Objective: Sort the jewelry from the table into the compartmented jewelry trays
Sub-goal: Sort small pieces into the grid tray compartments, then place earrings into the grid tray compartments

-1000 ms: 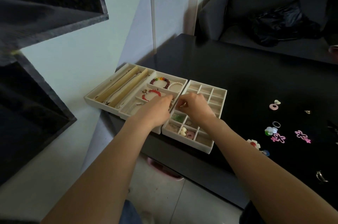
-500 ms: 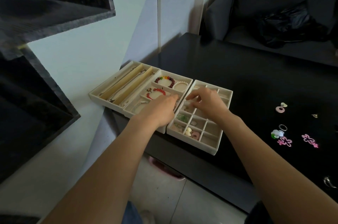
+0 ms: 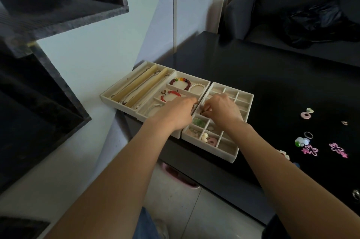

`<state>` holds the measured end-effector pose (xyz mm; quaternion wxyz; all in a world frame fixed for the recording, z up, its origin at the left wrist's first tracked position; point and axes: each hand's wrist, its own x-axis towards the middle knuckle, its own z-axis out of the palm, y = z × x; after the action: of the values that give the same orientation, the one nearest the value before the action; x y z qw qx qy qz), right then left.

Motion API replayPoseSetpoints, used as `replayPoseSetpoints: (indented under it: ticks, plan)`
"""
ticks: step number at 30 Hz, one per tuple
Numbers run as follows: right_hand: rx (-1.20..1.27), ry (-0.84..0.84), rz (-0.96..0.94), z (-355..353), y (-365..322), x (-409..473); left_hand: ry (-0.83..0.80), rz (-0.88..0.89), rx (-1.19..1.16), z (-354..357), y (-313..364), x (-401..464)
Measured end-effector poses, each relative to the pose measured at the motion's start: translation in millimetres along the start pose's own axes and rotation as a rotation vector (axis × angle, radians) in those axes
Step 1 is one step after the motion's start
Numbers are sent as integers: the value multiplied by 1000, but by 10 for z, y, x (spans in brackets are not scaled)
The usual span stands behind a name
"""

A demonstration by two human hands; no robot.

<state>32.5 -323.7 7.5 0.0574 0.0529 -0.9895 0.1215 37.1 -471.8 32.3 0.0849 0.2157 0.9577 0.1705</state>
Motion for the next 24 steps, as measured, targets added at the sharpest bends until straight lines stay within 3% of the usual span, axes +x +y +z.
replayPoseSetpoints:
  ticks: [9,14,24]
  plan:
    - [142,23,43,-3,20,-47,-37,9,0,-19,8,-43]
    - [213,47,108,-115,164,-150,55,61,90,35,88,31]
    - [179,79,365,-567,1224,-750,185,336,182,216,998,331]
